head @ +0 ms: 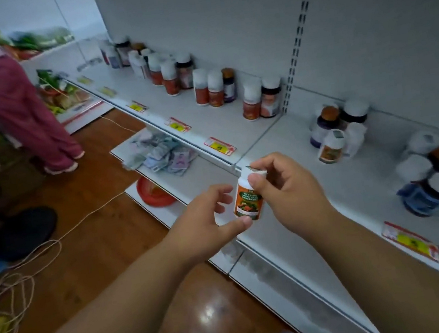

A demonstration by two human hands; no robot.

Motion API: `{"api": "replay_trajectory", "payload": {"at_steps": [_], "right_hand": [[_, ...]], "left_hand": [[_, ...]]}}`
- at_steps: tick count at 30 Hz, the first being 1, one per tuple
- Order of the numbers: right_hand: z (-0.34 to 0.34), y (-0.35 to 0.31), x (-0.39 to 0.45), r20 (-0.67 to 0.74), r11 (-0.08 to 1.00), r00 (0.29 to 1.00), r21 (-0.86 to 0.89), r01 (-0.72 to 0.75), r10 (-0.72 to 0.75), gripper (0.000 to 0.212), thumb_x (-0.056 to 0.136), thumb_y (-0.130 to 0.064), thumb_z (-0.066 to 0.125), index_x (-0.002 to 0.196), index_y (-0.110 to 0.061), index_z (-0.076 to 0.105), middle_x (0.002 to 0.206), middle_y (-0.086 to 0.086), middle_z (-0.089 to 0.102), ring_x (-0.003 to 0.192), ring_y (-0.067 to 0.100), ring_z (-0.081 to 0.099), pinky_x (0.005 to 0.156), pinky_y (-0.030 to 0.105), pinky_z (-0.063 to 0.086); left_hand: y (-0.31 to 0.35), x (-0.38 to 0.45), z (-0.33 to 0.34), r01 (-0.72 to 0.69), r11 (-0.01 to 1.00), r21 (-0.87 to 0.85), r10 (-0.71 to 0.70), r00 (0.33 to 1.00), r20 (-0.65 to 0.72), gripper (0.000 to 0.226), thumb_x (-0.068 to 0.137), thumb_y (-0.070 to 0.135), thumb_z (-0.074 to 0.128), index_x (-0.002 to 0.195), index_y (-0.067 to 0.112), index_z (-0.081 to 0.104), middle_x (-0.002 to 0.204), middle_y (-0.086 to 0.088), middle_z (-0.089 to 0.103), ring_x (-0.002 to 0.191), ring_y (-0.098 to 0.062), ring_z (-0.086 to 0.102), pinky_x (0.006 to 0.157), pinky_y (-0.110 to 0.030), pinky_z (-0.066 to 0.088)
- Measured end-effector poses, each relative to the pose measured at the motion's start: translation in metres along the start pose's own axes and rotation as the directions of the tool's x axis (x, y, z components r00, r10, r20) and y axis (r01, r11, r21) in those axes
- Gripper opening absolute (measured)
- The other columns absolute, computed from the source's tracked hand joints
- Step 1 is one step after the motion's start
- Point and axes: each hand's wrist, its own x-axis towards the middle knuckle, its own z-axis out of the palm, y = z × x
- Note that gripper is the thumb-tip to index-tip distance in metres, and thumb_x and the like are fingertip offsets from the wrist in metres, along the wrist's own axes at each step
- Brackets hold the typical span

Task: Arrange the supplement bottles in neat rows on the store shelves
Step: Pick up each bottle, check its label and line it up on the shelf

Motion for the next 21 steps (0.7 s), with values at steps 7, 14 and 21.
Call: {"api": "replay_trajectory", "payload": {"at_steps": [7,14,21], "right_hand": [[0.056,0.018,0.118,0.058,1.000,0.998,-0.009,-0.007,0.007,0.007,0.088,-0.039,0.063,0.094,-0.037,0.062,0.090,-0.018,0.068,0.080,-0.003,0.065,0.062,0.011,0.049],[0.080,0.029,0.217,-0.047,0.991,0.998,-0.126,-0.054,0.048,0.021,0.077,-0.057,0.059,0.092,-0.042,0.060,0.087,-0.020,0.067,0.077,-0.003,0.065,0.062,0.021,0.051],[0.091,0.050,0.268,-0.228,0.927,0.963,-0.310,-0.212,0.144,0.021,0.073,-0.050,0.068,0.091,-0.045,0.058,0.089,-0.029,0.063,0.078,-0.012,0.060,0.057,0.002,0.041]], "left_hand": [[-0.058,0.089,-0.060,0.014,1.000,0.025,-0.013,0.999,-0.047,0.078,0.063,0.082,0.057,0.130,0.046,0.041,0.115,0.027,0.054,0.102,0.011,0.051,0.082,-0.021,0.050],[-0.101,0.183,-0.106,-0.037,0.993,0.114,0.035,0.999,0.019,0.077,0.069,0.074,0.063,0.135,0.043,0.037,0.122,0.024,0.052,0.102,0.006,0.051,0.078,-0.012,0.042],[-0.130,0.293,-0.114,-0.334,0.898,0.286,0.266,0.930,0.254,0.083,0.075,0.071,0.060,0.141,0.025,0.040,0.135,0.003,0.053,0.116,-0.013,0.050,0.096,-0.029,0.044]]}}
